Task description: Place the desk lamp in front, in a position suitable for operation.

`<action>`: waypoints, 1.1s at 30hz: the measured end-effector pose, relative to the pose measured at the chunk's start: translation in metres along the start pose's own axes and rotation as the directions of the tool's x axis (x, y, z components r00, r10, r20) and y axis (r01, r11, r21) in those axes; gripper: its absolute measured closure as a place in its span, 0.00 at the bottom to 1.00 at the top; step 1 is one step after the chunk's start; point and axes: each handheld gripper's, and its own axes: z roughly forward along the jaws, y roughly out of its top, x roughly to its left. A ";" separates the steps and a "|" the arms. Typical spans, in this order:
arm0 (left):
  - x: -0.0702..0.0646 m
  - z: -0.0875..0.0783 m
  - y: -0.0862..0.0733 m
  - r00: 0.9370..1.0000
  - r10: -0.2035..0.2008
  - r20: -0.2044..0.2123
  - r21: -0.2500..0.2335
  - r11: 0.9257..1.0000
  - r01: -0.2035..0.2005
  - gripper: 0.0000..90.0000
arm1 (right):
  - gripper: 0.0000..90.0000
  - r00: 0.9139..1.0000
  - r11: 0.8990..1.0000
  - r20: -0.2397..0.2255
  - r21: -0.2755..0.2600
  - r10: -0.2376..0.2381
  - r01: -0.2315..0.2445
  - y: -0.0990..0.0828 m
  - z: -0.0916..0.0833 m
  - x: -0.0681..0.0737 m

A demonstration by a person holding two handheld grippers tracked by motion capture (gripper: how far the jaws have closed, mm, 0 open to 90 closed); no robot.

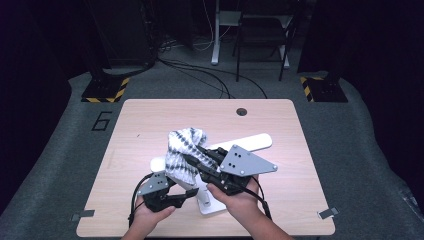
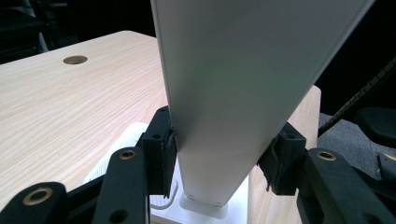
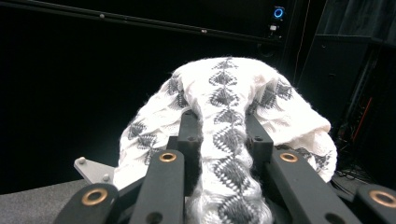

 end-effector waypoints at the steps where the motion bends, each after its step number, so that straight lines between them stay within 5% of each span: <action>1: 0.000 0.000 0.000 1.000 0.000 -0.002 0.000 1.000 0.000 0.58 | 0.82 1.000 1.000 0.001 0.003 -0.002 0.002 0.000 0.000 -0.001; 17: -0.001 0.000 0.000 1.000 0.003 -0.002 0.001 1.000 -0.003 0.58 | 0.82 0.995 1.000 0.097 0.013 -0.010 0.008 -0.001 -0.039 -0.028; 33: -0.001 0.001 0.000 1.000 0.008 -0.002 -0.001 1.000 -0.008 0.58 | 0.82 0.972 1.000 0.236 0.024 0.008 -0.014 -0.005 -0.091 -0.064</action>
